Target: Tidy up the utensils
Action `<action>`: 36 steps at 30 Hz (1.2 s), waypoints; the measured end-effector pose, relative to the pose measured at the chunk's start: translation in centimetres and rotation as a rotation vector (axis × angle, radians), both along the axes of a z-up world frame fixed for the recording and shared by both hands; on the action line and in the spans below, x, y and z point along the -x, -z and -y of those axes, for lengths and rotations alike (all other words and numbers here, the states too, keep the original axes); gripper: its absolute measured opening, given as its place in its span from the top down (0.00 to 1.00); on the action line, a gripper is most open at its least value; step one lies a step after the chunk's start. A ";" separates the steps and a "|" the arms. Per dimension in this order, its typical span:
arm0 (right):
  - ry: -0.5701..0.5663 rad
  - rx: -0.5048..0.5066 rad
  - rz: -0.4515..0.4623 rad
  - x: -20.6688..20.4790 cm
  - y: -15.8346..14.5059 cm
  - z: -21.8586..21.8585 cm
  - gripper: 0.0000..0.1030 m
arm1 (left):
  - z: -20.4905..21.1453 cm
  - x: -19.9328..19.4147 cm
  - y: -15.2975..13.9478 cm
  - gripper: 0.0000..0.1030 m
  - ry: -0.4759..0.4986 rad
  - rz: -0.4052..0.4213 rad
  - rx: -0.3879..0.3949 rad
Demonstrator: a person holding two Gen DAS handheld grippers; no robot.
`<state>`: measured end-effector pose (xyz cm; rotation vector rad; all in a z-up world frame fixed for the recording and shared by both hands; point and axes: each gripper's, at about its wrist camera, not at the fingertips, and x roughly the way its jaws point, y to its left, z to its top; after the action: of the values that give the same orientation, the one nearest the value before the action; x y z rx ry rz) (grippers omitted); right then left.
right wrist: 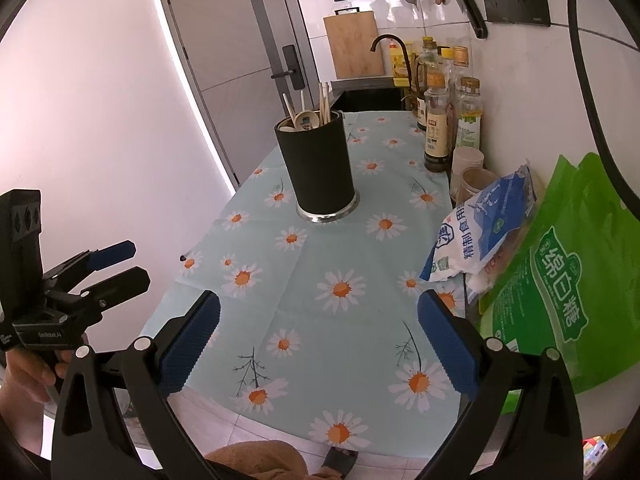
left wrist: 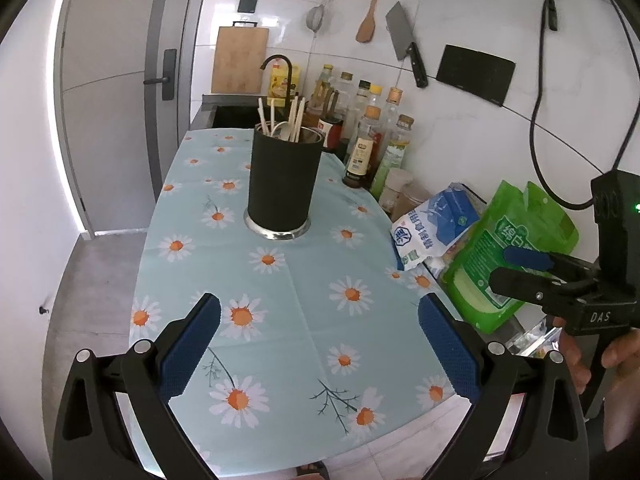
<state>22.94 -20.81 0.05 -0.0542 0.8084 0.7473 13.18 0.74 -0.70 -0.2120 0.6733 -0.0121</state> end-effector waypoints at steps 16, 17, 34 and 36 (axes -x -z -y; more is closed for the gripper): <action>-0.007 -0.016 -0.019 1.0 0.5 0.0 0.05 | 0.4 0.7 0.2 0.06 0.003 -0.013 0.001; -0.007 -0.018 -0.020 1.1 0.5 0.0 0.05 | 0.4 0.6 0.2 0.06 0.004 -0.014 -0.004; -0.010 -0.014 -0.037 1.1 0.9 -0.4 0.05 | -0.1 0.8 0.5 0.06 -0.005 -0.018 0.003; -0.010 -0.014 -0.039 1.0 1.0 -0.4 0.05 | -0.1 0.9 0.5 0.06 -0.003 -0.017 0.006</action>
<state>21.90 -20.41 -0.94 -0.0317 0.8403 0.7653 12.32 0.84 -1.16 -0.2190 0.6896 -0.0097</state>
